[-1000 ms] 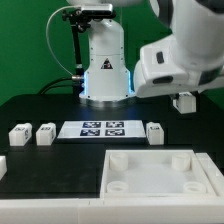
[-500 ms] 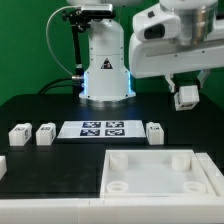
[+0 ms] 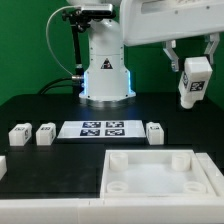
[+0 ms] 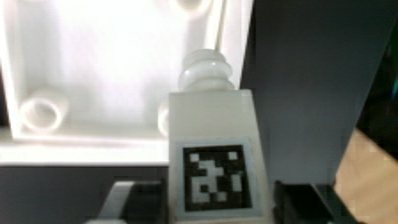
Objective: Assemble one leg
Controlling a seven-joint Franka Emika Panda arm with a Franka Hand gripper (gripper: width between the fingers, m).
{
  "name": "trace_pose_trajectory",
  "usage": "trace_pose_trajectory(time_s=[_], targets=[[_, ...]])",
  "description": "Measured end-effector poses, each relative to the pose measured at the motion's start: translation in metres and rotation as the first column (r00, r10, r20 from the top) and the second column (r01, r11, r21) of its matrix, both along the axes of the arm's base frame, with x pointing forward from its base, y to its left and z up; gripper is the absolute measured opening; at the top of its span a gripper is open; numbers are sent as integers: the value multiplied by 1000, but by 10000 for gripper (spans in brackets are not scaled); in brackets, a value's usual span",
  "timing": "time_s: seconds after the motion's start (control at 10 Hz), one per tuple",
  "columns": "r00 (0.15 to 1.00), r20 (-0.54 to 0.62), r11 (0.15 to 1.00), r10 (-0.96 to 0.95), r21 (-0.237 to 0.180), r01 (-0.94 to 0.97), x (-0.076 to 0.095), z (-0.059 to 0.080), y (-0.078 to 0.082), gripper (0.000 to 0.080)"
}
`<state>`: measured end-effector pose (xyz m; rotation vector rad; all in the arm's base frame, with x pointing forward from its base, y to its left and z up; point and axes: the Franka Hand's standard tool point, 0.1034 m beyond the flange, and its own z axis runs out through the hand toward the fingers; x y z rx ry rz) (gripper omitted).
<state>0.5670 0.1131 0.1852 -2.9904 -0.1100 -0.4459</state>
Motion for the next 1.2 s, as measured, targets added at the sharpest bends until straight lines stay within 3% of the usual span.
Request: trace_pose_trajectory(time_s=[0.2,0.4,0.5,0.6,0.9,1.0,1.2], targets=[[975,220,1000,-19,18,15,3,2,-1,288],[939,343,999,-27,30,18,5,-2,-3,288],[947,321,1000,-1,9,-2,25,-6,-9,288],[937,349,1000,-10,18,4,51,-2,-9,288],[933,360,1000,0,1,-1,73,-38,-19,288],[934,358,1000,-13,9,11,69,-56,-18,288],[937,348,1000,-15,10,12,63,-72,-17,288]])
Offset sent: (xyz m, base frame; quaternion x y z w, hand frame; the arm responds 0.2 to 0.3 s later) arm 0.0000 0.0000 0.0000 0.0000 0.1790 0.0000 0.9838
